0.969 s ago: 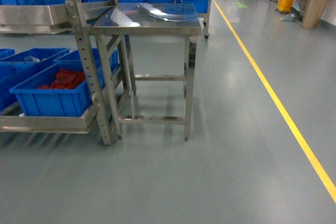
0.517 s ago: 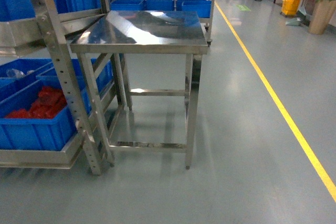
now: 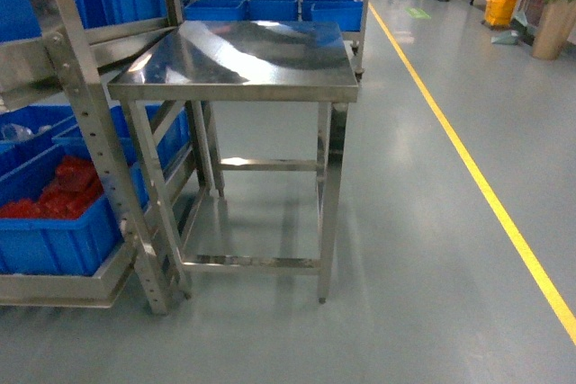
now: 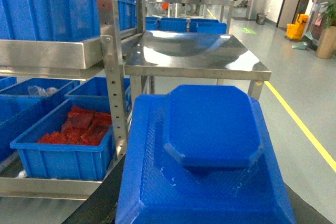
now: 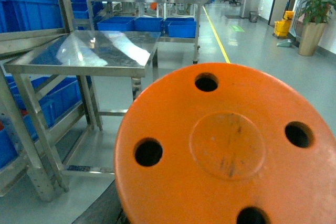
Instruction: Sort blue parts and orange caps into right shelf containers
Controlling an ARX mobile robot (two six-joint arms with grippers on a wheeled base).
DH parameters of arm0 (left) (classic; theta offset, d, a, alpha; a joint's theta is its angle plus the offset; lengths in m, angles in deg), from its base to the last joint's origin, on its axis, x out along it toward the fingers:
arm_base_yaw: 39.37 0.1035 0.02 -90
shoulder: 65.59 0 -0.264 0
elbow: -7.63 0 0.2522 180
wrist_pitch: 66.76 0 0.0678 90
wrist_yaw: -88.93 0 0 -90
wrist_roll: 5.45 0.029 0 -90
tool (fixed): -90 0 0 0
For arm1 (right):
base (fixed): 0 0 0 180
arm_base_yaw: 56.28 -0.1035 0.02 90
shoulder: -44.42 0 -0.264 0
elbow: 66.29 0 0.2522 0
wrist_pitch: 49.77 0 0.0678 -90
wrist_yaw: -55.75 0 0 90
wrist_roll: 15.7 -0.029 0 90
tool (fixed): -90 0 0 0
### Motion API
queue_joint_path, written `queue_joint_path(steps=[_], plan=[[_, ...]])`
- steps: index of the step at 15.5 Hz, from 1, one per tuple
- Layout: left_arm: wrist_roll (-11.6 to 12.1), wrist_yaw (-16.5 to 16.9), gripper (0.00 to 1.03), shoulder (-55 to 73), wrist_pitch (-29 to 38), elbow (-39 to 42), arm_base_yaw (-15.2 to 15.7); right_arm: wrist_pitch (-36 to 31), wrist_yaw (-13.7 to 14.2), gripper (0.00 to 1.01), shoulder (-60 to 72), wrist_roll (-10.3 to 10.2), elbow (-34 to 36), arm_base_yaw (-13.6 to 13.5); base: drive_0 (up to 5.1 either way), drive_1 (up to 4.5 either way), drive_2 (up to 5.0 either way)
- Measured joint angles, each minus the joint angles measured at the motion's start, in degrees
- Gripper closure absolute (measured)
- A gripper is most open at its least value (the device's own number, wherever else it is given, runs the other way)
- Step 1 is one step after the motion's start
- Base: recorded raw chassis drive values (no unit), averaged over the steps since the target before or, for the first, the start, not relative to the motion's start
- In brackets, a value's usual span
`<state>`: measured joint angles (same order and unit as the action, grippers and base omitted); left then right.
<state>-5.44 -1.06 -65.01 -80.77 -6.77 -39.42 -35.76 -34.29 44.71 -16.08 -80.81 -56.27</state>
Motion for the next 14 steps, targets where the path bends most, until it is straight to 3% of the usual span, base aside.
queue_joint_path(steps=[11, 14], plan=[[0.00, -0.11, 0.61, 0.00, -0.09, 0.00, 0.00, 0.04, 0.00, 0.57, 0.00, 0.00, 0.00, 0.00, 0.0, 4.30, -4.3], [0.00, -0.04, 0.61, 0.00, 0.20, 0.00, 0.00, -0.04, 0.00, 0.57, 0.00, 0.00, 0.00, 0.00, 0.0, 0.00, 0.0]])
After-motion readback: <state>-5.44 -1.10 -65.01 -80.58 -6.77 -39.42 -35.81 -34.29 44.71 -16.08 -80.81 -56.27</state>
